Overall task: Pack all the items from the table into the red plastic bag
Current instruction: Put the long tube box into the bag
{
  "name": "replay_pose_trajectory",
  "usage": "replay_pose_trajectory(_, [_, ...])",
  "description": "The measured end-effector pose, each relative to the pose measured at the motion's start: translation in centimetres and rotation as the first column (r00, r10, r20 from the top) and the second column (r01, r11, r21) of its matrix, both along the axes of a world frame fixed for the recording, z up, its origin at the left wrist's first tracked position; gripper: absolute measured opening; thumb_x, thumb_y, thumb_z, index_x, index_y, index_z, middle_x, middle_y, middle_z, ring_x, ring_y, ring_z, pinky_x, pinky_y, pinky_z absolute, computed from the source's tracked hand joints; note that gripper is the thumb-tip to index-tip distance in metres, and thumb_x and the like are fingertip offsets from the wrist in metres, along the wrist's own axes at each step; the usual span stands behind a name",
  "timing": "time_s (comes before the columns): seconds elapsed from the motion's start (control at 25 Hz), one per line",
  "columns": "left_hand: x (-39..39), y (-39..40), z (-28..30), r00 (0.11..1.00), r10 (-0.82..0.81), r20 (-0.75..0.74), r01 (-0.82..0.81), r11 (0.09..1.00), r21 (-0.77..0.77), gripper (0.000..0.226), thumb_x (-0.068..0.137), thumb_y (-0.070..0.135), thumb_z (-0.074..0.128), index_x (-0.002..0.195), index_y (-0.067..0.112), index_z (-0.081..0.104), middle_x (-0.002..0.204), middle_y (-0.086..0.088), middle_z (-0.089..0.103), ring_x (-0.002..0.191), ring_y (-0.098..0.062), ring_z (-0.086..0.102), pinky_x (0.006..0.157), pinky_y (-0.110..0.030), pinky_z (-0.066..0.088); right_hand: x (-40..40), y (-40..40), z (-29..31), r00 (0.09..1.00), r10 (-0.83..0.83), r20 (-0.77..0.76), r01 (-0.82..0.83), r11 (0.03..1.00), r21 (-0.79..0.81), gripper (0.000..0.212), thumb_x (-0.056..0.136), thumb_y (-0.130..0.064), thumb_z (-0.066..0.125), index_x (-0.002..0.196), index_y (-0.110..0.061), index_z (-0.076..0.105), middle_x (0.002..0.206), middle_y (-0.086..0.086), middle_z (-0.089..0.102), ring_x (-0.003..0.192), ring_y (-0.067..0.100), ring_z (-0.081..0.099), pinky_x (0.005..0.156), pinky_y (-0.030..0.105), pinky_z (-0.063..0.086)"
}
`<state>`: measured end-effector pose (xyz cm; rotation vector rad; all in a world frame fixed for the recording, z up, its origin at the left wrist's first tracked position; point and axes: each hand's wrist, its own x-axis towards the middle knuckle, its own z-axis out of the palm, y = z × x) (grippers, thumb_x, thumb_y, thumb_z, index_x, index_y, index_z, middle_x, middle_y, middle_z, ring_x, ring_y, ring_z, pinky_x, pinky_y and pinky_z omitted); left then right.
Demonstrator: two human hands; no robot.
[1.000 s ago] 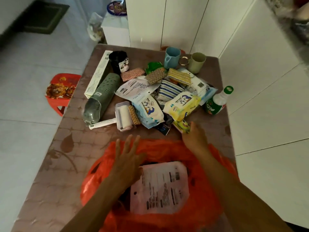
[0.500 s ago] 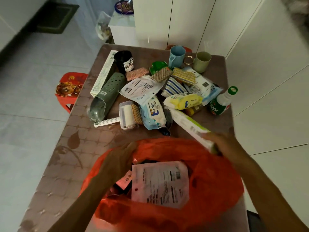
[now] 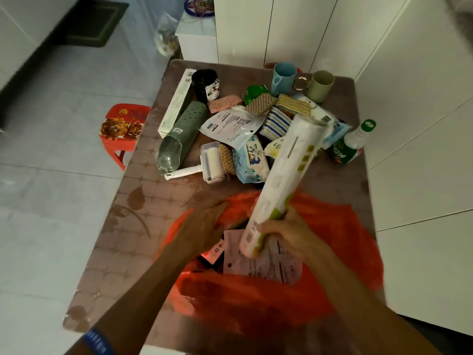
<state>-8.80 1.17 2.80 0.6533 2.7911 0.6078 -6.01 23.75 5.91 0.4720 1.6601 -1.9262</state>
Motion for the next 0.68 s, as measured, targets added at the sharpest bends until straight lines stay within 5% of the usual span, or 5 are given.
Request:
replay_pose_trajectory(0.16, [-0.4, -2.3, 0.7, 0.998, 0.05, 0.029, -0.054, 0.987, 0.154, 0.076, 0.079, -0.004, 0.061, 0.146, 0.015, 0.03, 0.156, -0.006, 0.024, 0.132, -0.027, 0.039, 0.096, -0.034, 0.05, -0.8, 1.2, -1.4, 0.943, 0.22, -0.248, -0.116, 0.919, 0.376, 0.061, 0.067, 0.006, 0.078, 0.107, -0.037, 0.06, 0.101, -0.015, 0.071, 0.101, 0.006, 0.066, 0.07, 0.025, 0.059])
replay_pose_trajectory(0.28, [-1.3, -3.1, 1.9, 0.988, 0.153, -0.004, -0.143, 0.934, 0.329, 0.083, 0.076, -0.007, 0.064, 0.146, 0.023, 0.029, 0.151, -0.006, 0.031, 0.114, -0.012, 0.046, 0.074, -0.005, 0.045, 0.8, 4.2, -4.1, 0.807, 0.576, -0.128, -0.29, 0.576, 0.764, 0.048, 0.08, -0.009, 0.075, 0.116, -0.037, 0.058, 0.117, -0.009, 0.064, 0.107, 0.011, 0.062, 0.088, 0.038, 0.054])
replay_pose_trajectory(0.36, [-1.5, -2.5, 2.1, 0.995, 0.093, -0.032, -0.075, 0.932, 0.355, 0.08, 0.075, -0.007, 0.063, 0.145, 0.018, 0.033, 0.149, -0.008, 0.035, 0.111, -0.014, 0.049, 0.077, -0.008, 0.045, 2.4, 5.3, -6.4, 0.836, 0.536, -0.115, -0.206, 0.501, 0.84, 0.05, 0.087, -0.01, 0.067, 0.128, -0.036, 0.054, 0.131, -0.003, 0.059, 0.118, 0.019, 0.056, 0.096, 0.041, 0.049])
replay_pose_trajectory(0.48, [-0.7, -0.2, 1.8, 0.996, -0.031, -0.082, 0.055, 0.95, 0.307, 0.068, 0.076, -0.006, 0.062, 0.139, 0.013, 0.046, 0.144, -0.007, 0.046, 0.122, -0.021, 0.05, 0.098, -0.033, 0.047, 2.9, 5.2, -8.7, 0.919, 0.385, 0.088, -0.155, 0.147, 0.977, 0.066, 0.093, -0.018, 0.057, 0.152, -0.02, 0.026, 0.153, 0.014, 0.036, 0.137, 0.038, 0.035, 0.113, 0.052, 0.03])
replay_pose_trajectory(0.68, [-0.7, 2.2, 1.0, 0.993, -0.029, -0.11, 0.061, 0.954, 0.293, 0.07, 0.075, -0.008, 0.065, 0.14, 0.009, 0.045, 0.146, -0.008, 0.045, 0.135, -0.017, 0.04, 0.113, -0.023, 0.028, 3.3, 7.0, -8.6, 0.915, 0.344, 0.213, -0.249, 0.065, 0.966, 0.073, 0.097, -0.036, 0.05, 0.155, -0.023, 0.008, 0.155, 0.016, 0.027, 0.139, 0.041, 0.03, 0.106, 0.056, 0.036])
